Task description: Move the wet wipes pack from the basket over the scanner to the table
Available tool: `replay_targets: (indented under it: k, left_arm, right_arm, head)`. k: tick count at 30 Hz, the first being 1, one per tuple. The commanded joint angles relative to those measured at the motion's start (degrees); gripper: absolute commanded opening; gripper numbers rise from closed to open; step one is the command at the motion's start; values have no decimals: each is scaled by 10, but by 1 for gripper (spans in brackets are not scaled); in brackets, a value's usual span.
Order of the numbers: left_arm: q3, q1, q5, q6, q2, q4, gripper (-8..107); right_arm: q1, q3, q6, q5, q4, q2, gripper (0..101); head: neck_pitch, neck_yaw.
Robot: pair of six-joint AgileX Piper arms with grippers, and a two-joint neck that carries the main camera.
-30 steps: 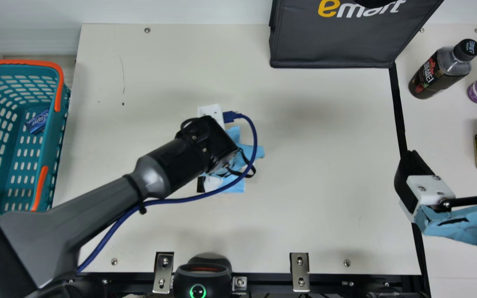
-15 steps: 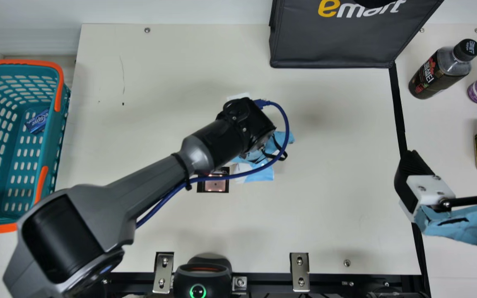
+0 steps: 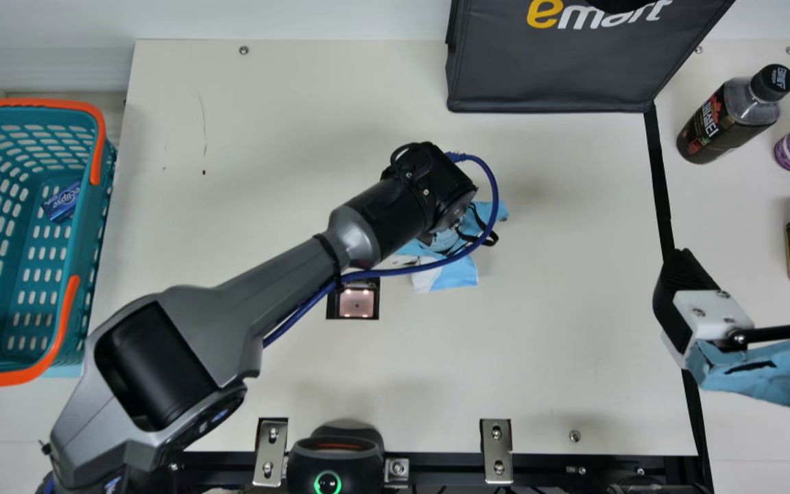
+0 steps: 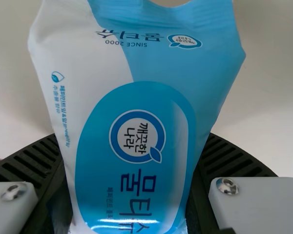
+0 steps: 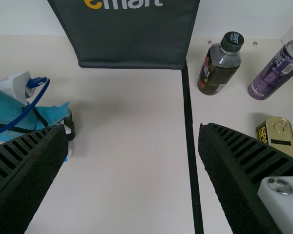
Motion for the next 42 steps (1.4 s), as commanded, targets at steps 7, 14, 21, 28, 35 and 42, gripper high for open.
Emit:
replay_targets:
  k: [7,14,21,28,35,42]
  left_arm:
    - [13,3,-21,13,-9,-16,75]
    - [67,16,-67,42,-60,-38,90]
    - [168,54,-122,136,-158,-83,90]
    - [291,125,-159,278,-281,-156,90]
    - [393,212,-149,410,-405,-212,90]
    - [462,297,-106,518,-536,-221,90]
  right_arm:
    - [0,0,0,0,0,0,95]
    - [0,0,0,0,0,0,95]
    - [0,0,0,0,0,0,95]
    - [0,0,0,0,0,0,95]
    - [0,0,0,0,0,0,95]
    - [0,0,0,0,0,0,95]
  head:
    - [-17,1]
    - [-17,1]
    - [-17,1]
    - [-17,1]
    - [-17,1]
    - [-17,1]
